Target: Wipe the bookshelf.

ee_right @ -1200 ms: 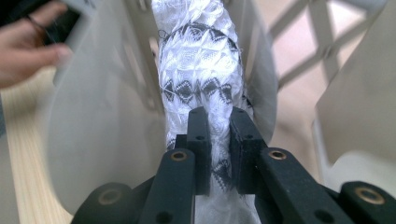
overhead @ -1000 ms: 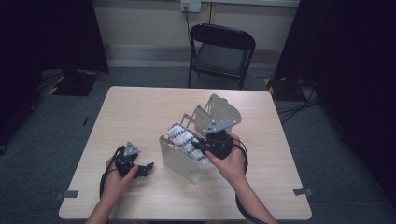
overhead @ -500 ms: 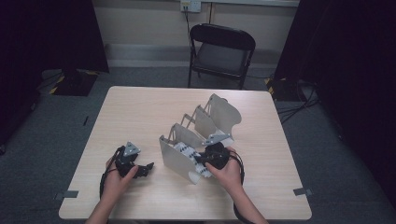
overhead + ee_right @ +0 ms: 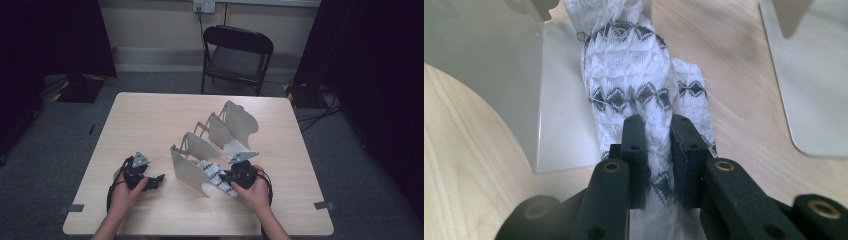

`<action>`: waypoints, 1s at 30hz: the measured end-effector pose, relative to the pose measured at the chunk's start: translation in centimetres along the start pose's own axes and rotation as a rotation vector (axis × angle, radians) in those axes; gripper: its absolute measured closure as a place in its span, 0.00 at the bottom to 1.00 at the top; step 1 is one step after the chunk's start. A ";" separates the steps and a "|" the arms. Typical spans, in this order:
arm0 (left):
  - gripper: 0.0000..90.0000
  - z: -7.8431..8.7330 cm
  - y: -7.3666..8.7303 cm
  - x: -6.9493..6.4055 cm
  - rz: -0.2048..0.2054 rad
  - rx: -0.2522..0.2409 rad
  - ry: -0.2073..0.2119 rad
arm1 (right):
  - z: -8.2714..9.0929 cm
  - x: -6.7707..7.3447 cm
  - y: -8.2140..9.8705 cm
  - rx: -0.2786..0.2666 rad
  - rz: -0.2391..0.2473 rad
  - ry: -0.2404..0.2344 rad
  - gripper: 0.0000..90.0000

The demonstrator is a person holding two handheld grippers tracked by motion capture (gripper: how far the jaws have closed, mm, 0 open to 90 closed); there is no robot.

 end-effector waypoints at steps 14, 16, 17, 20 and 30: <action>0.16 0.0 0.0 0.0 0.000 0.001 0.000 | 1.2 -1.6 1.6 0.006 -0.024 0.053 0.64; 0.16 0.0 0.0 0.0 0.001 0.000 0.000 | 1.5 -1.6 1.9 0.000 -0.020 0.065 0.58; 0.16 0.0 0.0 0.0 0.000 0.000 0.000 | 1.7 -1.7 2.1 -0.005 -0.016 0.073 0.56; 0.16 0.0 0.0 0.0 0.000 0.000 0.000 | 2.4 -2.0 2.6 -0.021 -0.021 0.078 0.52; 0.16 0.0 0.0 0.0 0.000 0.000 0.000 | 0.6 -1.9 3.8 0.019 0.000 0.085 0.56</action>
Point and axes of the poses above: each handheld gripper's, and its own axes: z roughly backward along the jaws, y roughly out of its underside, x roughly to its left, the point moved 3 cm from there along -z, roughly forward along the jaws, and after that the axes turned 11 degrees about x, right-handed, at the moved point
